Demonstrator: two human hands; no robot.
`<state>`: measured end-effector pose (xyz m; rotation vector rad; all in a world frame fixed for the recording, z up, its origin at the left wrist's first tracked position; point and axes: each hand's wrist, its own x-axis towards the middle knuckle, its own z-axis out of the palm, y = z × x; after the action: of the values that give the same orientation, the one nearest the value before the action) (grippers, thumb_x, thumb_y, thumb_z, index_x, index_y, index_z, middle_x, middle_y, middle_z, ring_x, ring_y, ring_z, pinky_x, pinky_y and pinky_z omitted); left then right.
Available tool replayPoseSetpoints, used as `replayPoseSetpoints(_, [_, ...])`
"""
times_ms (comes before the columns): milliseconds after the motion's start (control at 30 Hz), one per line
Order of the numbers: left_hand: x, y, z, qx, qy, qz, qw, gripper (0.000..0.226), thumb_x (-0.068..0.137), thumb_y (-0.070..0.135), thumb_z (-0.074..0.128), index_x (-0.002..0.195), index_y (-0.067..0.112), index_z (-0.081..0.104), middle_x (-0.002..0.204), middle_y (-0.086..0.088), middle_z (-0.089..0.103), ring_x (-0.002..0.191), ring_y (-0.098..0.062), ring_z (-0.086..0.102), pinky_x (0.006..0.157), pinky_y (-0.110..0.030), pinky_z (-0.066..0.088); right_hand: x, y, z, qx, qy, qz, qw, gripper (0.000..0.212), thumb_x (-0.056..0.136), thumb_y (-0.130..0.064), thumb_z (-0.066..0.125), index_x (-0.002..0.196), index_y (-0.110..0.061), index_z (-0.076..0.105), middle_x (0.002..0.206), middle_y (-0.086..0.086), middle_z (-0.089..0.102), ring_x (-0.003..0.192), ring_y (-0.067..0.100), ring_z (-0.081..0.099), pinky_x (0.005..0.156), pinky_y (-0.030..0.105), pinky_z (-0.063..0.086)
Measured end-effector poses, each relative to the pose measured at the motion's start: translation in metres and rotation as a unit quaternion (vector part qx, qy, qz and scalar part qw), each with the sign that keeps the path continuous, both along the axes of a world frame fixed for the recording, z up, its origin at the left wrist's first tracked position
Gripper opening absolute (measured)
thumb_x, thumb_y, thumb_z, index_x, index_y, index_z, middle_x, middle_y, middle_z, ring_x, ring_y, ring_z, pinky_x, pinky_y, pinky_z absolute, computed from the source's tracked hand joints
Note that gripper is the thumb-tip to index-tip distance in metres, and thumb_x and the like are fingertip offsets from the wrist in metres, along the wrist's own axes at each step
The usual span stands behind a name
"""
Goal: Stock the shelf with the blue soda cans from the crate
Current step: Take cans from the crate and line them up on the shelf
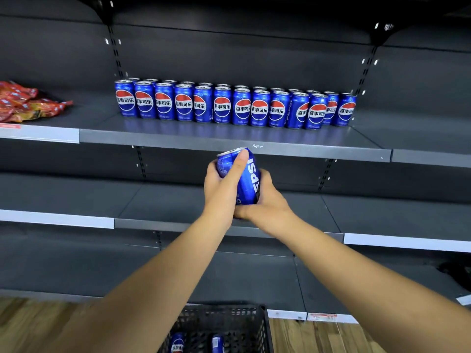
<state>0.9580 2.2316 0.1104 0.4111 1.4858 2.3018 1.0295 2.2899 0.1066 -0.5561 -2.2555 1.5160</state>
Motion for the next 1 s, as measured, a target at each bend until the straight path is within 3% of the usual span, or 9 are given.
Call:
replayPoseSetpoints(100, [-0.001,-0.007,0.007,-0.009,-0.017,-0.019,1.000,0.035,0.081,0.043,0.068,0.099,0.014,0.061,0.093,-0.007,0.070,0.077,-0.019,0.068,0.072,-0.034,0.058,0.014,0.005,0.004,-0.027,0.002,0.043,0.999,0.070,0.066,-0.015,0.083,0.119,-0.029,0.039,0.106,-0.010,0.064,0.100,0.011,0.064,0.092,0.035,0.052])
replayPoseSetpoints(233, [0.000,-0.019,0.007,0.013,-0.079,-0.101,0.992,0.064,0.069,0.058,0.064,0.107,0.007,0.064,0.094,-0.014,0.069,0.074,-0.025,0.068,0.070,-0.038,0.057,0.030,0.012,0.000,-0.120,-0.014,0.122,0.985,0.081,0.049,-0.038,0.083,0.121,-0.033,0.046,0.108,-0.015,0.067,0.102,0.010,0.064,0.097,0.036,0.049])
replayPoseSetpoints(367, [0.003,-0.023,0.010,0.043,-0.098,-0.166,0.980,0.048,0.083,0.055,0.051,0.083,0.010,0.066,0.073,-0.008,0.069,0.061,-0.021,0.065,0.063,-0.031,0.054,0.031,0.006,-0.005,-0.222,0.014,0.153,0.963,0.080,0.054,-0.022,0.079,0.124,-0.029,0.041,0.099,-0.014,0.070,0.090,0.014,0.067,0.088,0.038,0.051])
replayPoseSetpoints(500, [0.006,-0.023,0.015,0.024,-0.083,-0.168,0.982,0.051,0.083,0.059,0.051,0.088,0.011,0.066,0.076,-0.007,0.071,0.064,-0.019,0.067,0.069,-0.033,0.056,0.033,-0.004,-0.001,-0.202,0.052,0.124,0.970,0.069,0.066,-0.016,0.074,0.127,-0.025,0.042,0.109,-0.006,0.067,0.088,0.011,0.068,0.081,0.028,0.053])
replayPoseSetpoints(600, [0.007,-0.020,0.014,0.009,-0.031,-0.113,0.993,0.058,0.067,0.059,0.072,0.102,0.014,0.061,0.088,-0.006,0.071,0.072,-0.020,0.068,0.072,-0.038,0.059,0.032,-0.009,-0.001,-0.167,0.088,0.086,0.978,0.068,0.075,0.000,0.074,0.129,-0.022,0.039,0.111,-0.004,0.063,0.089,0.007,0.066,0.073,0.021,0.054])
replayPoseSetpoints(733, [0.011,-0.022,0.014,0.006,-0.018,-0.067,0.998,0.028,0.075,0.038,0.071,0.091,0.017,0.061,0.072,0.000,0.070,0.061,-0.015,0.068,0.062,-0.033,0.059,0.034,-0.013,-0.002,-0.119,0.077,0.075,0.987,0.083,0.063,-0.015,0.080,0.133,-0.025,0.036,0.115,-0.007,0.063,0.104,0.014,0.064,0.091,0.034,0.053])
replayPoseSetpoints(767, [0.012,-0.024,0.016,0.006,-0.022,-0.071,0.997,0.032,0.075,0.036,0.072,0.096,0.013,0.063,0.072,-0.002,0.070,0.061,-0.016,0.068,0.060,-0.033,0.059,0.036,-0.012,-0.001,-0.121,0.070,0.083,0.987,0.083,0.065,-0.014,0.081,0.134,-0.025,0.036,0.116,-0.008,0.063,0.104,0.012,0.064,0.091,0.032,0.053])
replayPoseSetpoints(867, [0.011,-0.028,0.018,0.005,-0.031,-0.098,0.995,0.072,0.059,0.041,0.082,0.116,0.002,0.060,0.084,-0.011,0.070,0.066,-0.021,0.069,0.056,-0.032,0.057,0.040,-0.009,0.004,-0.169,0.044,0.126,0.977,0.077,0.066,-0.013,0.080,0.131,-0.025,0.041,0.114,-0.008,0.066,0.100,0.009,0.066,0.080,0.023,0.053])
replayPoseSetpoints(1000, [0.014,-0.027,0.015,-0.008,-0.042,-0.128,0.991,0.065,0.060,0.045,0.081,0.107,0.004,0.064,0.086,-0.014,0.071,0.070,-0.025,0.069,0.062,-0.036,0.058,0.043,-0.003,0.002,-0.237,0.028,0.157,0.958,0.064,0.064,-0.014,0.072,0.123,-0.025,0.050,0.107,-0.006,0.070,0.095,0.016,0.068,0.082,0.031,0.054])
